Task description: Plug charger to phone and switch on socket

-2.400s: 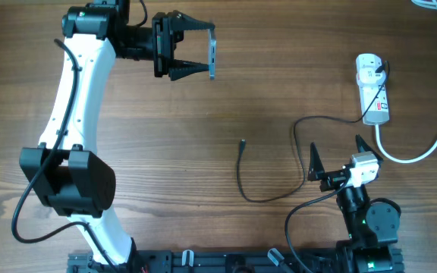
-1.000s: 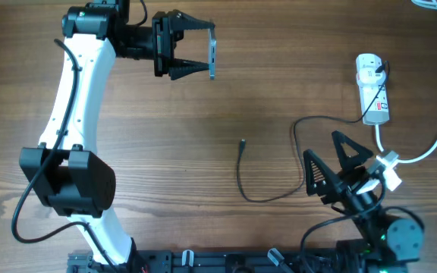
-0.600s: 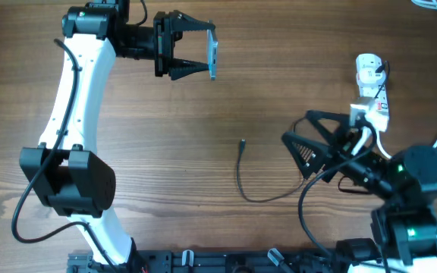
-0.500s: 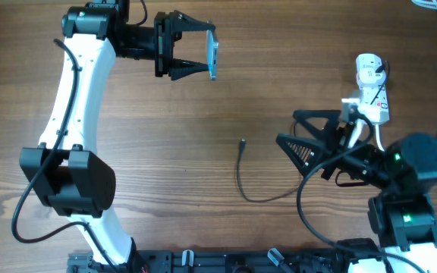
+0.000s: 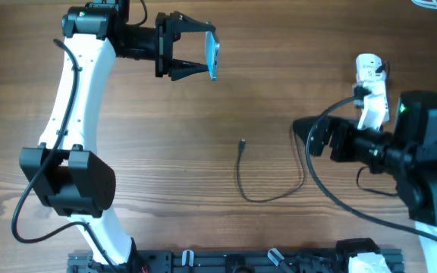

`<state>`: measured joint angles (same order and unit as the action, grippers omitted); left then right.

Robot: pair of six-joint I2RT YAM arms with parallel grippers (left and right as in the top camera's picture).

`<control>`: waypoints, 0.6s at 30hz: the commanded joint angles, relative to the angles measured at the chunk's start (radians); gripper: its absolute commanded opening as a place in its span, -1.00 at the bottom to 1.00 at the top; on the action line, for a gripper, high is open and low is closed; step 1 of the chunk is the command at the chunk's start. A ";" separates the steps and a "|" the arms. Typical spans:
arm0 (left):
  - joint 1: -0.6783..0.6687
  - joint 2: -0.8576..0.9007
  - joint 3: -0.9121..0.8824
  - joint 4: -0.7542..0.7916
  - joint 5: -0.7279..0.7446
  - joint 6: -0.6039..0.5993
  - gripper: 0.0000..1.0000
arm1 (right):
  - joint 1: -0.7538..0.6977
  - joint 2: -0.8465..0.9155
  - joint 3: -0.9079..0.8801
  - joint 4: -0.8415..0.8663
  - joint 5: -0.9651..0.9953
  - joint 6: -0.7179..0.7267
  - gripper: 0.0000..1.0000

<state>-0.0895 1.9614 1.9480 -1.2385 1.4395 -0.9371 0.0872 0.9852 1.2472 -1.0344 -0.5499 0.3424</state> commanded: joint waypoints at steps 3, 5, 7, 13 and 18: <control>0.002 -0.032 0.021 0.001 0.067 0.016 0.27 | 0.016 0.000 0.042 0.092 -0.218 0.002 0.97; 0.002 -0.032 0.021 0.001 0.061 0.017 0.26 | 0.079 0.001 0.049 0.087 -0.171 0.002 0.93; 0.002 -0.032 0.021 0.002 0.036 0.016 0.26 | 0.178 0.012 0.074 0.060 -0.038 0.029 0.90; -0.014 -0.032 0.021 0.017 0.011 0.016 0.26 | 0.565 0.176 0.316 -0.115 0.595 0.192 0.86; -0.066 -0.032 0.021 0.020 -0.113 0.016 0.25 | 0.723 0.389 0.548 -0.161 0.722 0.219 0.86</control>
<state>-0.1123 1.9614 1.9480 -1.2228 1.3876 -0.9371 0.7620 1.2831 1.6989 -1.1950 0.0063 0.5049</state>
